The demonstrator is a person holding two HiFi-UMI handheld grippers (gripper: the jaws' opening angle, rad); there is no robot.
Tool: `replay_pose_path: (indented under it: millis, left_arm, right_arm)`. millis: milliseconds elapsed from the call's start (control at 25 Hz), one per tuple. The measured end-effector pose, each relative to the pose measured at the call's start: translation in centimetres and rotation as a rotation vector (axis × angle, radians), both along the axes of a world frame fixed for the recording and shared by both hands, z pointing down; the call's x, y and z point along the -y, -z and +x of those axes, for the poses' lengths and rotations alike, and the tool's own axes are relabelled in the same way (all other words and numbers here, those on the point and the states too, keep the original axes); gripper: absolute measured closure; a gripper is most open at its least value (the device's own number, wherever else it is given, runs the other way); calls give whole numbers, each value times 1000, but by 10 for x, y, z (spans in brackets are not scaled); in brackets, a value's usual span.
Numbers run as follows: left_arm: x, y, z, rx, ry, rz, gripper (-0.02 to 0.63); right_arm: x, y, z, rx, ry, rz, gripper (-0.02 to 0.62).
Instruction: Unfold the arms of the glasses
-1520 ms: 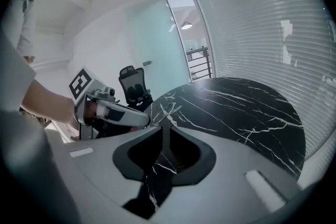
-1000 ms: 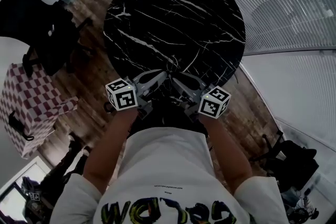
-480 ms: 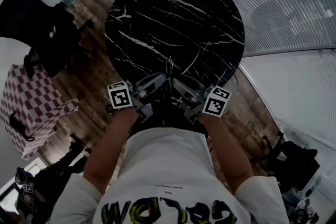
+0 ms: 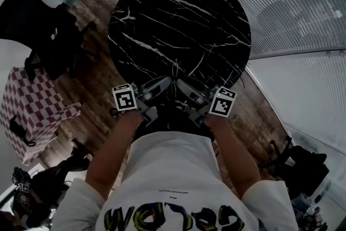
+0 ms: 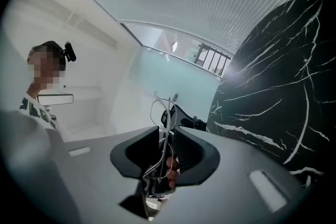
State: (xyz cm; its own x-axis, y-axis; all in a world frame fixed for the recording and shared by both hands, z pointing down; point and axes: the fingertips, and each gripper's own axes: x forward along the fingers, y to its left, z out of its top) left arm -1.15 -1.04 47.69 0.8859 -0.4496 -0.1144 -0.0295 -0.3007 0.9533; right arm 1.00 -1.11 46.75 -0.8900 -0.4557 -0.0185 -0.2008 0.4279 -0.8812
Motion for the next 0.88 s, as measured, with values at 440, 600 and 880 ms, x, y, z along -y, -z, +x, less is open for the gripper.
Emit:
replay_pose_path:
  millis: [440,600,880]
  left_arm:
    - [7,-14,5,80,-32,-3,595]
    - [8,-14,5,96,-42,20,592]
    - [5,-9,1,82,-53,38,510]
  right_arm:
    - [7,-13,-2,18,28,-74,558]
    - [8,-13,-1,9,30,-61,571]
    - [5,-3,-2,32,37,-43,584]
